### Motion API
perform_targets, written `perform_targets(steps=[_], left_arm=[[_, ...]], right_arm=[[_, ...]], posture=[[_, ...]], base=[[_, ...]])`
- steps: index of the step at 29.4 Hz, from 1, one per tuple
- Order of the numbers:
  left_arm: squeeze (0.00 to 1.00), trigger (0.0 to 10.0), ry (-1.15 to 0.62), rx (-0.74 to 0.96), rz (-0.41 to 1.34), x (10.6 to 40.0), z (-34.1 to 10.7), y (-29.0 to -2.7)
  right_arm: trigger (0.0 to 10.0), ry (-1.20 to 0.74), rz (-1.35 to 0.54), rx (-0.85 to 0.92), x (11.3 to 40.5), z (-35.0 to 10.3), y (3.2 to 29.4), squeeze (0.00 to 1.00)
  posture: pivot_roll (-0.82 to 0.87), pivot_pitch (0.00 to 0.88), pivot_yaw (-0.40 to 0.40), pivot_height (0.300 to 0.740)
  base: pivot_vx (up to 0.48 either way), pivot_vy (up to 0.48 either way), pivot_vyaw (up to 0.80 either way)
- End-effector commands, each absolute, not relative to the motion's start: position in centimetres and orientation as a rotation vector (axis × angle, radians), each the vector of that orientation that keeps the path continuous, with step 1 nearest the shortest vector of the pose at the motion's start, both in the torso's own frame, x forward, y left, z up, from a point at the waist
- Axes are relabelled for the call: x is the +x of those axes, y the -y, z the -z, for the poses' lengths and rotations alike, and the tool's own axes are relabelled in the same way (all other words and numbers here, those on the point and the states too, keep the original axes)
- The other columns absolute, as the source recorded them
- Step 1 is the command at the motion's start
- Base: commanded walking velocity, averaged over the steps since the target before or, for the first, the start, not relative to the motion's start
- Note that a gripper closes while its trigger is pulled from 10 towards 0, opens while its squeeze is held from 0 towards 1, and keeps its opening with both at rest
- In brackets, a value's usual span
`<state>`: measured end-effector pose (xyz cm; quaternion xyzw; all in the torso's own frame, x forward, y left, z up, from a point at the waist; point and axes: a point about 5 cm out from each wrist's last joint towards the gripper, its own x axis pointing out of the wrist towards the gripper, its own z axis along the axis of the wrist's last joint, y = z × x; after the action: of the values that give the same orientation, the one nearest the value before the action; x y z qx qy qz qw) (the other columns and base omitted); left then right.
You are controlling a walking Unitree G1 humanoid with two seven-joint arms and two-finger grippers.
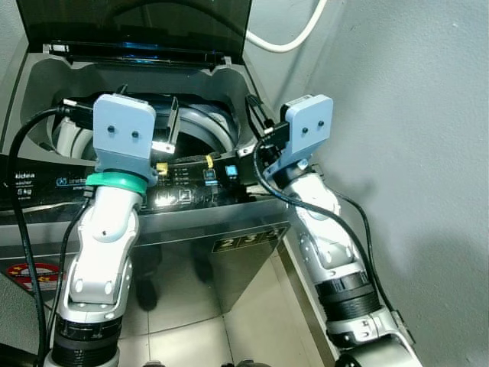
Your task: Clothes washing
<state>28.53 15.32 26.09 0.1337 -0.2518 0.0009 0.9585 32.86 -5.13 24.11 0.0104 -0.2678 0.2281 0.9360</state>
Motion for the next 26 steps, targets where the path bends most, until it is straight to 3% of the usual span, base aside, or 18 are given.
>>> perform_targets(steps=[1, 26], left_arm=[[0.00, 10.0, 0.511, 0.275, 0.004, 28.39, -26.00, -15.00], [0.00, 10.0, 0.509, 0.279, 0.014, 28.49, -26.21, -15.07]], right_arm=[[10.0, 0.522, -0.459, 0.022, 33.03, -23.63, 5.44, 0.00], [10.0, 0.514, -0.448, 0.029, 32.82, -23.39, 5.38, 0.00]], posture=[[0.13, 0.003, -0.143, 0.740], [0.13, 0.027, -0.126, 0.740]], base=[[0.000, 0.000, 0.00], [0.000, 0.000, 0.00]])
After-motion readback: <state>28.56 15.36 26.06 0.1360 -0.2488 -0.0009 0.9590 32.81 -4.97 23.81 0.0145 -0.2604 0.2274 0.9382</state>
